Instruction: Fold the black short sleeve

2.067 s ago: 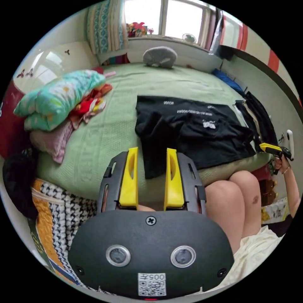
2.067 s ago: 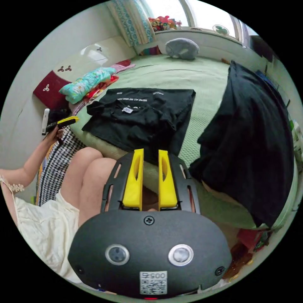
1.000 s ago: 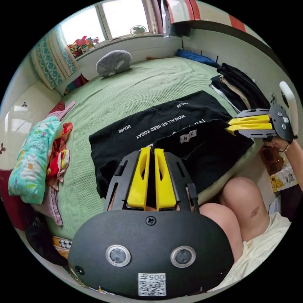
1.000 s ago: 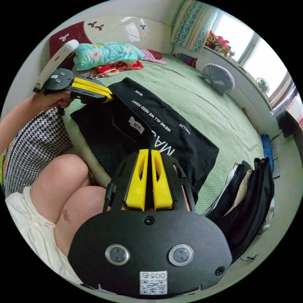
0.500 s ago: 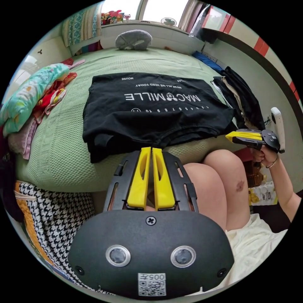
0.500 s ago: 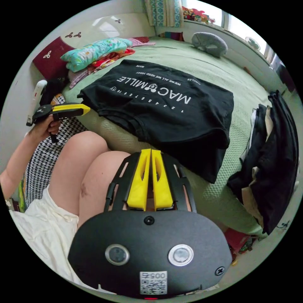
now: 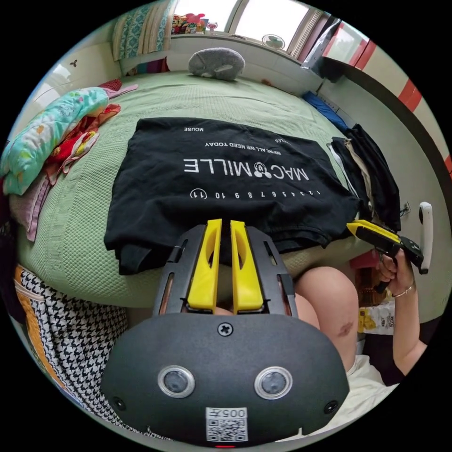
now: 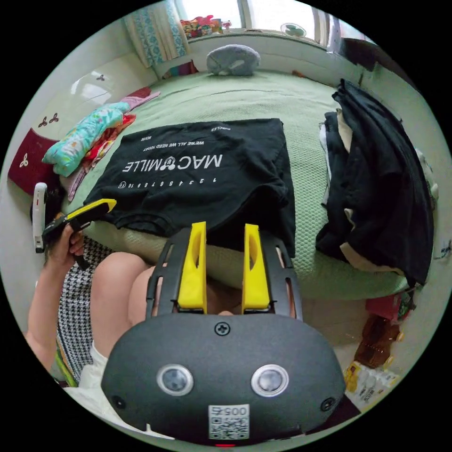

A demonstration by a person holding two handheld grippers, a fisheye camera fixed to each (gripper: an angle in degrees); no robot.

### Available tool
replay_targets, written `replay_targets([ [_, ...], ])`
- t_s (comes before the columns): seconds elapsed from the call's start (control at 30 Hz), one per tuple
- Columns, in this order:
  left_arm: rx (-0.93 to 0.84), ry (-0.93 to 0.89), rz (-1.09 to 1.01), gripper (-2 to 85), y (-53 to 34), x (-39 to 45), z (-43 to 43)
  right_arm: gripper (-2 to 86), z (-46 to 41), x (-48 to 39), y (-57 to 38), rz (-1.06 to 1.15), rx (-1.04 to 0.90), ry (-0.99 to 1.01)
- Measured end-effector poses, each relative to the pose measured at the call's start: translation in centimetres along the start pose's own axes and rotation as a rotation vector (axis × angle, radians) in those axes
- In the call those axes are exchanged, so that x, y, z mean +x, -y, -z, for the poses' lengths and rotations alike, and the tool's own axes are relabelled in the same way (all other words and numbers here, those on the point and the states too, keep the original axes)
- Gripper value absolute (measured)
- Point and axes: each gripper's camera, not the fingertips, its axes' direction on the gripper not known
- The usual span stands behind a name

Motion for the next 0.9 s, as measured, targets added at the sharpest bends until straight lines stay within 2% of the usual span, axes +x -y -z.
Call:
replay_targets([
  [0.17, -0.028, 0.007, -0.009, 4.9, 0.3, 0.5, -1.2, 10.8, -0.6, 3.1, 1.2, -0.107, 0.051, 0.093],
  [0.2, -0.035, 0.017, -0.010, 4.8, 0.3, 0.5, -1.4, 9.2, -1.1, 3.8, 1.6, -0.134, 0.046, 0.084],
  [0.23, -0.046, 0.020, -0.010, 4.6, 0.3, 0.6, -1.6, 3.7, -1.3, 4.5, 1.8, -0.163, 0.040, 0.090],
  [0.33, -0.034, 0.034, -0.003, 2.8, -0.1, 0.6, -1.7, -0.3, 0.8, 5.0, 1.0, -0.124, 0.169, 0.188],
  [0.47, 0.025, 0.045, -0.027, 0.6, -0.5, 1.1, -1.1, -0.9, 1.7, 5.7, -0.9, -0.115, 0.220, 0.165],
  [0.53, 0.001, 0.038, -0.023, 0.8, -0.5, 1.3, -1.6, -1.1, 0.4, 7.4, -2.1, -0.175, 0.188, 0.228],
  [0.63, -0.044, 0.035, 0.021, 0.9, -0.6, 1.0, -2.6, -1.4, -2.1, 8.6, -3.2, -0.220, 0.096, 0.221],
  [0.77, -0.051, 0.000, 0.062, 0.4, -1.3, 0.3, -3.1, -1.6, -2.4, 8.6, -4.6, -0.213, 0.075, 0.239],
  [0.9, -0.052, 0.010, 0.048, -0.1, -1.8, 0.6, -3.6, -1.3, -0.6, 6.3, -5.2, -0.137, 0.069, 0.163],
])
